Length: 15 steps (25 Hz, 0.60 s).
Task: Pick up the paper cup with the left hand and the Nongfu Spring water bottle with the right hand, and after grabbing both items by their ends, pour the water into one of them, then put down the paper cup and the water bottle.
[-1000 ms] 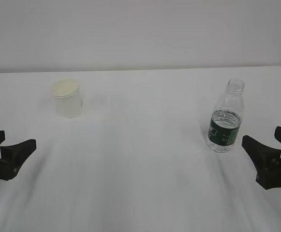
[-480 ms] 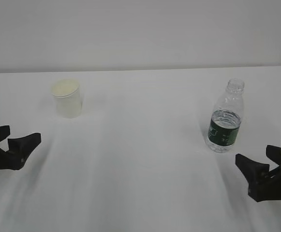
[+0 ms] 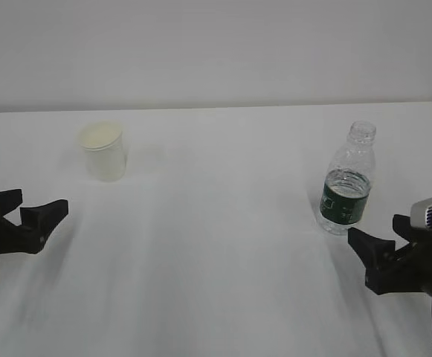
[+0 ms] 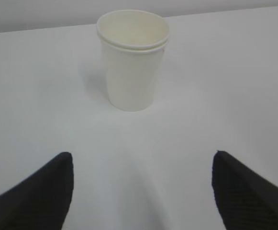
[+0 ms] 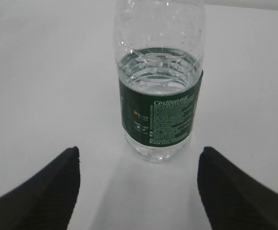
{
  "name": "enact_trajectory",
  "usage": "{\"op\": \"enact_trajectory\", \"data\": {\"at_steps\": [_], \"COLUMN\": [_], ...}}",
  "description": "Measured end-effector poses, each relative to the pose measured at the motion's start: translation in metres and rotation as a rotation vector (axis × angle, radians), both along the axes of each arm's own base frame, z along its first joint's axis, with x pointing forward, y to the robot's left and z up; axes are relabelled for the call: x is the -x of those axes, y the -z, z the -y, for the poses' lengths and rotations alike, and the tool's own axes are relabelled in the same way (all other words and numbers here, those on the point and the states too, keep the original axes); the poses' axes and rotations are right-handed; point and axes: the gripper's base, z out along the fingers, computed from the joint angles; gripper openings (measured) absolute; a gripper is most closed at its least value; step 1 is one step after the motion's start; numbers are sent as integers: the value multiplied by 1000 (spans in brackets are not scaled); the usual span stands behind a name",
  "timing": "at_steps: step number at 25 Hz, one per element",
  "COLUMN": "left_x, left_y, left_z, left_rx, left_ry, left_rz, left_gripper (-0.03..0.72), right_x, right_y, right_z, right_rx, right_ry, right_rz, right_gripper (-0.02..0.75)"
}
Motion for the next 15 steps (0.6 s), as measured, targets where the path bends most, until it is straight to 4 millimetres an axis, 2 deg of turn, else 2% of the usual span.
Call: {"op": "enact_trajectory", "data": {"at_steps": [10, 15], "left_x": [0, 0], "left_y": [0, 0], "left_z": [0, 1], "left_rx": [0, -1], "left_ry": [0, 11], "left_rz": [0, 0], "left_gripper": [629, 613], "right_x": [-14, -22], "right_y": [17, 17], "right_z": [-3, -4], "right_rx": [-6, -15], "right_ry": [5, 7], "right_rz": [-48, -33], "right_gripper": [619, 620]}}
